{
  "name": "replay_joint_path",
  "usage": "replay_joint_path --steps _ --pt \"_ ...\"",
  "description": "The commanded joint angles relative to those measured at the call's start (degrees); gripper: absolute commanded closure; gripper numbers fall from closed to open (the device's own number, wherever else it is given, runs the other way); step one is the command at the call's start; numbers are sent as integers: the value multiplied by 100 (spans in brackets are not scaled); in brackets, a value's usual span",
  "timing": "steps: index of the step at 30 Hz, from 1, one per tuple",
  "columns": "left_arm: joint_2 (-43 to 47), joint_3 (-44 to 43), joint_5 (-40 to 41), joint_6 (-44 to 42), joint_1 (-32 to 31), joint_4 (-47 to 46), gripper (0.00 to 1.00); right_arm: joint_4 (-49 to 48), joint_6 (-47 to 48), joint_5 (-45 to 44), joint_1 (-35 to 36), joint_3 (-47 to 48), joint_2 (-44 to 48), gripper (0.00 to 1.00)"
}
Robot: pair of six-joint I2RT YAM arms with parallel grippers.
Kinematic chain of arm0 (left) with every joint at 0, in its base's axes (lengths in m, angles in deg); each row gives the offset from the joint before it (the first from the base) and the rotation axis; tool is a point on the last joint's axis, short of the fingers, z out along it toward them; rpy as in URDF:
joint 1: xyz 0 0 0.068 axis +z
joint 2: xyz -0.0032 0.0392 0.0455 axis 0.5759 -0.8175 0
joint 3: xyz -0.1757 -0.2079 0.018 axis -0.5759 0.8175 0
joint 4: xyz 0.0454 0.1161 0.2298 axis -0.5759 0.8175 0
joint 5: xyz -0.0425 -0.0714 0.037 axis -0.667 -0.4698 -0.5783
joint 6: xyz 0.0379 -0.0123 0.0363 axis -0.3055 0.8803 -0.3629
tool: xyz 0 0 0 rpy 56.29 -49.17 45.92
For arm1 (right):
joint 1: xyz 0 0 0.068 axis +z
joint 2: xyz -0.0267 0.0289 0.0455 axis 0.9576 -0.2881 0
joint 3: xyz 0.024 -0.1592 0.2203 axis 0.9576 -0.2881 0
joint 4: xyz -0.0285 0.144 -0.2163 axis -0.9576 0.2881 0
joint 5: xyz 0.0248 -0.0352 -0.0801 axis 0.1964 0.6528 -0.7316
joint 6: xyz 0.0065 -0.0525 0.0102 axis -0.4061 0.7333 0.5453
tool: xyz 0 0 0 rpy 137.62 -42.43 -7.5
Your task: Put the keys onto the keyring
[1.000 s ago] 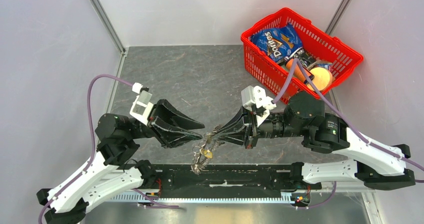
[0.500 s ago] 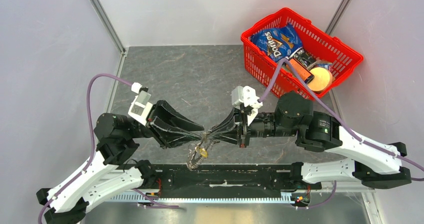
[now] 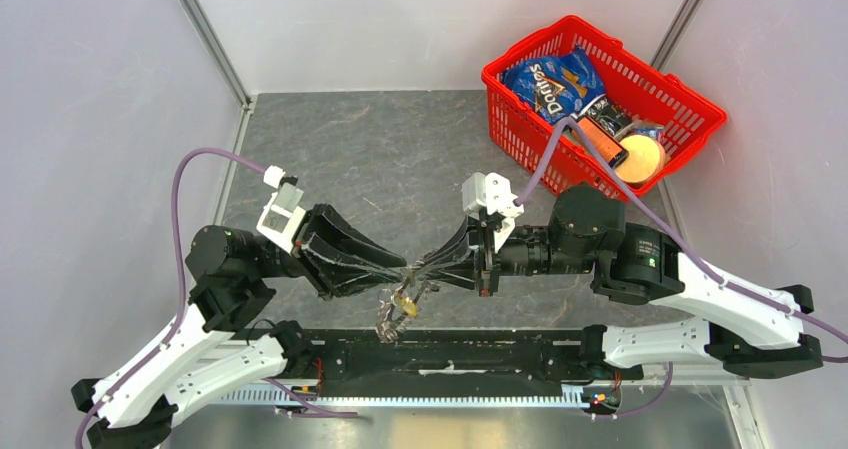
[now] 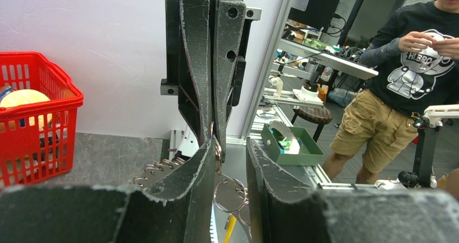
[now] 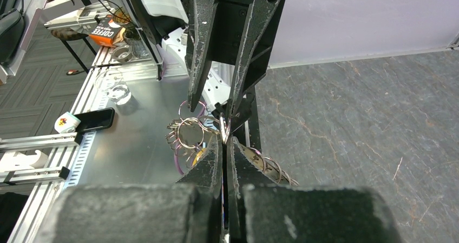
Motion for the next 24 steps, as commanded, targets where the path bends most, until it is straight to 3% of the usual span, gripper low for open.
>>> replay_joint_path --steps 1,18,21,24 --pt "62 -169 81 -260 9 289 67 -429 -35 -61 -11 303 131 100" --pt "108 -185 341 -484 13 594 66 -497 -55 80 -4 285 147 100" --pt "94 -194 313 -483 10 603 74 -502 -49 68 -4 277 145 100" --pt "63 -209 263 -483 14 612 88 -500 -52 74 -3 285 155 100"
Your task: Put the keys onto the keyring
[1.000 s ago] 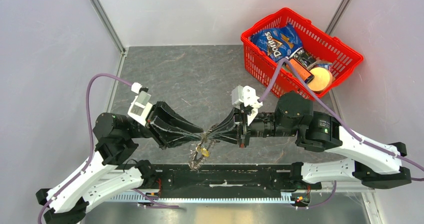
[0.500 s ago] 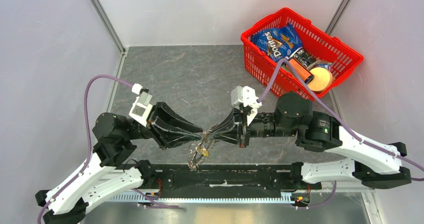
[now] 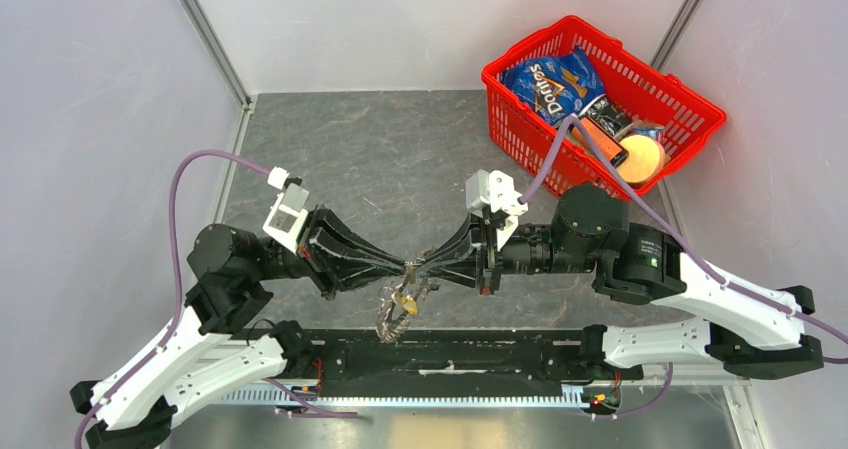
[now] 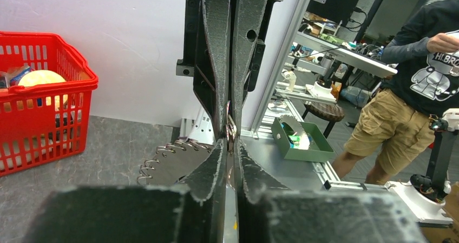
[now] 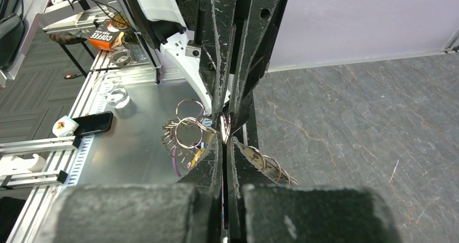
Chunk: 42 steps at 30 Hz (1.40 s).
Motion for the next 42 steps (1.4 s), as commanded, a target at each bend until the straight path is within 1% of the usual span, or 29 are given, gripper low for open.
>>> replay_joint_path --steps 1,3,10,18,19,21,27,29,36,42 --pt "-32 -183 -15 -178 14 -22 92 -476 -57 47 5 277 139 100" --pt "-39 -183 -45 -186 12 -22 98 -475 -52 47 4 267 148 100" --pt "-7 -172 -187 -172 6 -125 98 -472 -64 20 5 241 177 100" --pt "101 -96 -133 -181 13 -221 98 -436 -94 20 4 182 253 100" --pt "131 -87 -111 -191 12 -233 98 -433 -105 29 5 164 270 97" --pt "168 -78 -81 -195 10 -257 98 -430 -118 55 1 124 321 86" --pt "171 -60 -62 -167 16 -327 98 -429 -141 80 5 55 379 66" --pt "168 -60 -56 -163 12 -330 98 -445 -151 83 5 59 389 63" --pt "162 -60 -47 -182 12 -338 98 -467 -156 52 5 131 298 56" --pt "145 -60 -79 -172 14 -381 98 -450 -105 70 5 238 100 54"
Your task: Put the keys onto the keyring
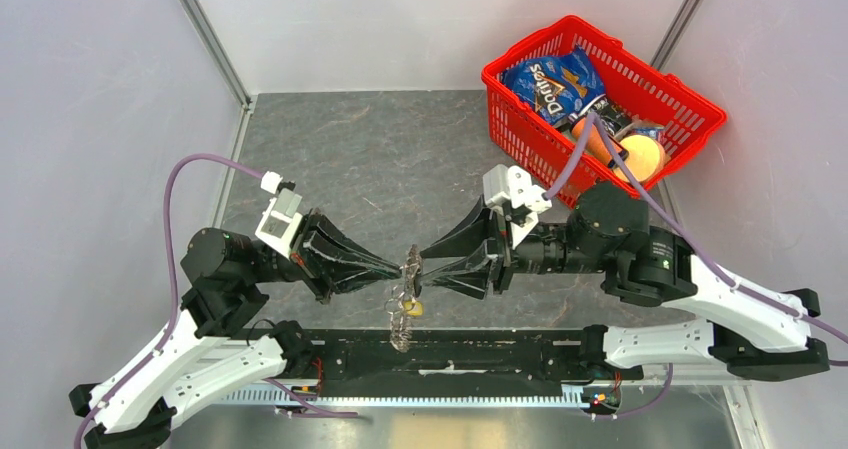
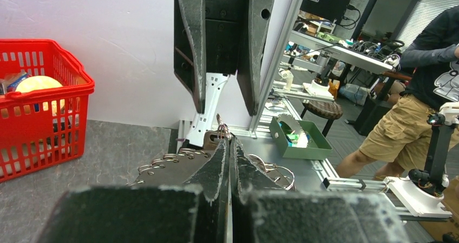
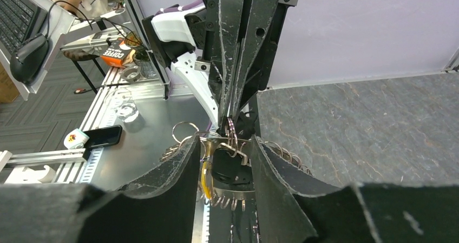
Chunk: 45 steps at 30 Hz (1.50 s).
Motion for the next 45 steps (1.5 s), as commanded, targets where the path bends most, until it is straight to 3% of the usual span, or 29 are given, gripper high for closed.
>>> replay_joint_path --steps 1,9,13,23,29,31,38,45 --pt "25 -45 23 -133 16 -390 98 -189 57 22 13 262 -128 53" --pt "54 -10 -57 -79 9 -482 98 -100 175 95 13 424 -302 53" --pt "74 -10 -58 -68 14 -516 98 -67 182 168 14 442 -369 61" --pt "104 17 -125 60 7 -702 98 -36 226 122 13 390 -386 61" --pt "95 34 -132 79 12 -762 98 -35 221 225 14 408 -430 86" --pt "78 39 -137 90 13 -787 98 -48 224 295 14 412 -443 100" --pt "-15 20 -248 194 10 -878 98 -129 215 507 10 364 -455 100" --pt "-230 -278 -366 121 12 -120 75 254 144 391 14 537 -442 100"
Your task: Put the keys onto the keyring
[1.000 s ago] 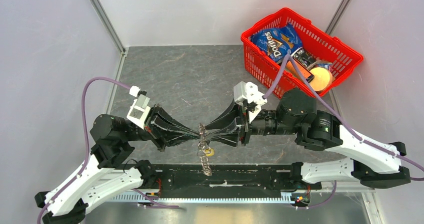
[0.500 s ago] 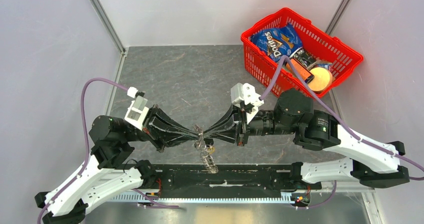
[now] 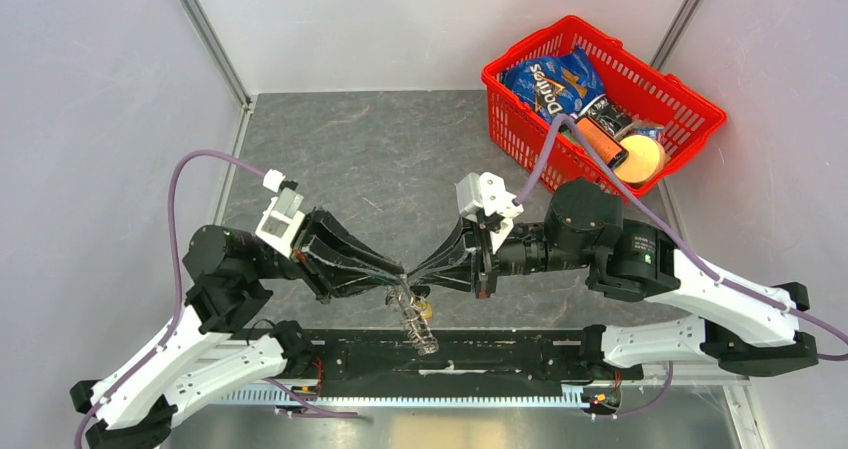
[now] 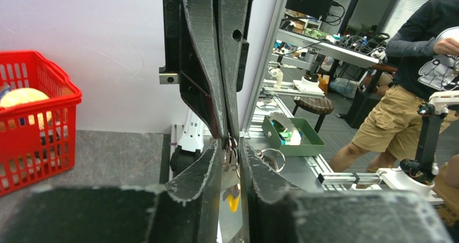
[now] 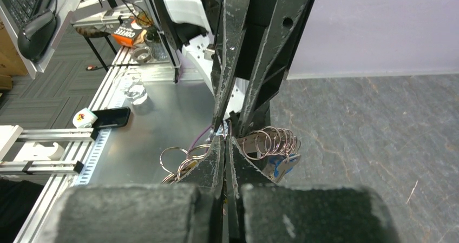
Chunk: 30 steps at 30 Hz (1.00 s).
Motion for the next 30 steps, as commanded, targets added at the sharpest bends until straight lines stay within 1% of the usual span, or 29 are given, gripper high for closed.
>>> replay_joint_path --steps 1,4,11,13,18,23,30 --pt "-121 -350 15 -57 10 535 73 314 -45 -76 14 399 -73 100" --pt "-215 -608 93 -239 10 1281 66 676 -98 -267 14 589 -160 100" --pt "-341 -1342 640 -781 13 3349 65 1083 -337 -578 12 647 -217 100" --pt "-371 -1445 706 -878 10 3716 65 1136 -394 -580 14 633 -215 100" --pt "-407 -1464 675 -949 12 4070 65 1161 -561 -542 12 598 -204 100" --pt "-425 -1409 470 -978 10 4115 65 1159 -736 -417 14 624 -313 100" --pt "-332 -1396 385 -1062 12 4146 65 1162 -916 -176 1 633 -442 100"
